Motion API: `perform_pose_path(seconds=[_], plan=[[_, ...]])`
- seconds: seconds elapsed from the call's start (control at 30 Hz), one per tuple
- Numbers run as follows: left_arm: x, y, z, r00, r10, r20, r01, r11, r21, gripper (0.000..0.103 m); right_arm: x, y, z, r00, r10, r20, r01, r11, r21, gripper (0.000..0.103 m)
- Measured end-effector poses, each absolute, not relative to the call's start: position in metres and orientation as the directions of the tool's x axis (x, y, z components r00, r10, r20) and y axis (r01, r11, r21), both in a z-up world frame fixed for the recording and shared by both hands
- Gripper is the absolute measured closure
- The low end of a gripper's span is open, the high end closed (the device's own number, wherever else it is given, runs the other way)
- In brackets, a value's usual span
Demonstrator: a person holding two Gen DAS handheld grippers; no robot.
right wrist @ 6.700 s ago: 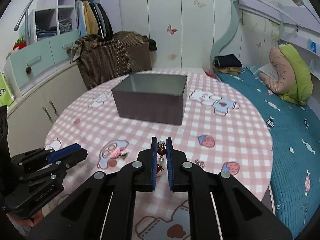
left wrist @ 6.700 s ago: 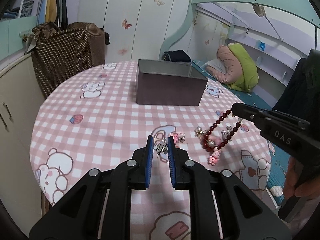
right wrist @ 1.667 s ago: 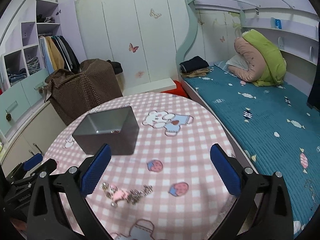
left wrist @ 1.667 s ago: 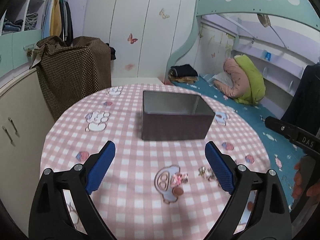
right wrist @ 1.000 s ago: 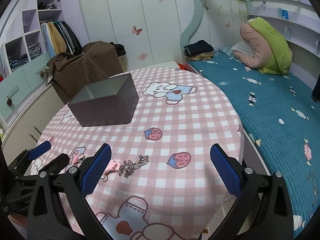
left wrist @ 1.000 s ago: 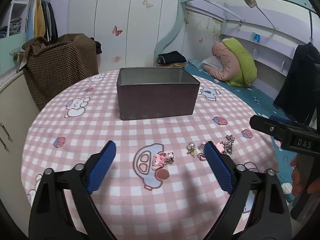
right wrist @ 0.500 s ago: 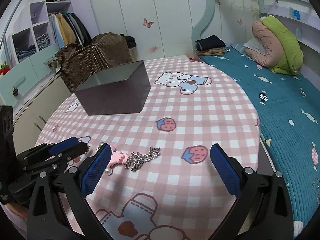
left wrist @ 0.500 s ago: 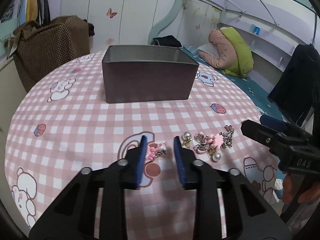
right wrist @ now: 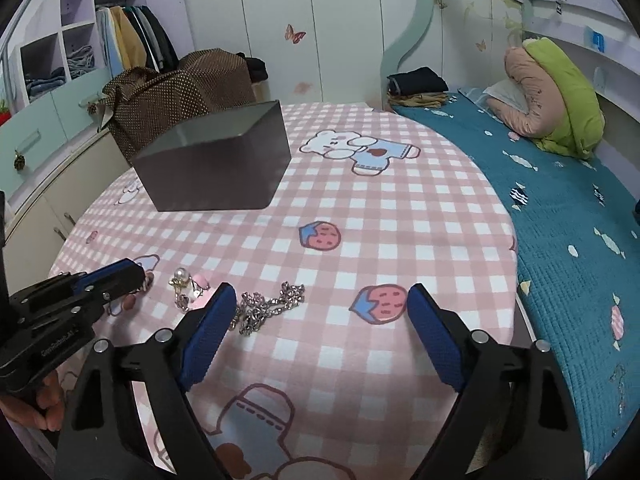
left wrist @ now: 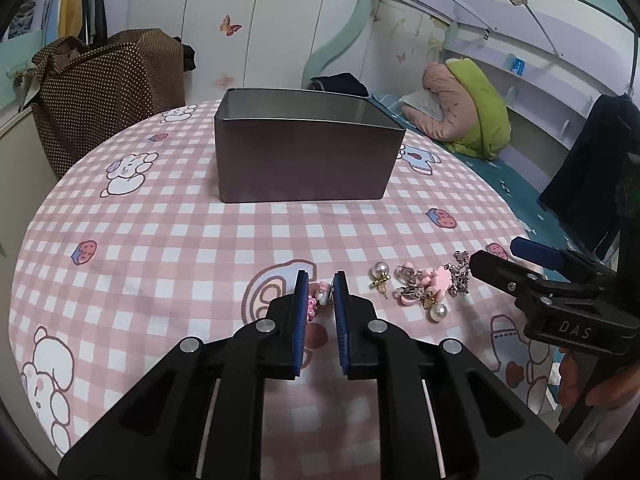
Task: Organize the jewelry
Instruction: 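Grasp a small pink charm with left while right grasps a silver charm chain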
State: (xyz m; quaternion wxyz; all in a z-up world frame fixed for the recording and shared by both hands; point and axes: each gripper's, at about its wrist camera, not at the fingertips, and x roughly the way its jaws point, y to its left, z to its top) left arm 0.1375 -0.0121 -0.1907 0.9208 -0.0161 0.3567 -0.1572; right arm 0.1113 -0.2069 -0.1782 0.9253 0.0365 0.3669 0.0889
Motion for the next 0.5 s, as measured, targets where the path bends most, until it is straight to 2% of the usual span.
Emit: perform_pose_path(seconds=[0.23,0.3,0.4,0.5], plan=[[0.135,-0.006,-0.190,0.703,-0.310,-0.640,0.271,0.949,-0.162,0.091,0.115,-0.195,-0.183,0.706,0.168,-0.688,-0.168,0.983,0.067,0.033],[0.134,-0.004,-0.188,0.708,-0.311,-0.634,0.268,0.949,-0.166,0.091,0.114,-0.189,-0.184,0.709,0.168,-0.685,-0.193,0.980,0.041,0.047],[0.131,-0.002,-0.183,0.720,-0.320,-0.616,0.269,0.947,-0.178,0.091,0.114,-0.182,-0.184,0.709,0.195,-0.677,-0.242,0.970,0.025,0.061],[0.129,0.001,-0.177,0.732,-0.324,-0.599,0.267,0.946,-0.184,0.091,0.114,-0.175,-0.185,0.704,0.233,-0.671,-0.290,0.957,0.028,0.085]])
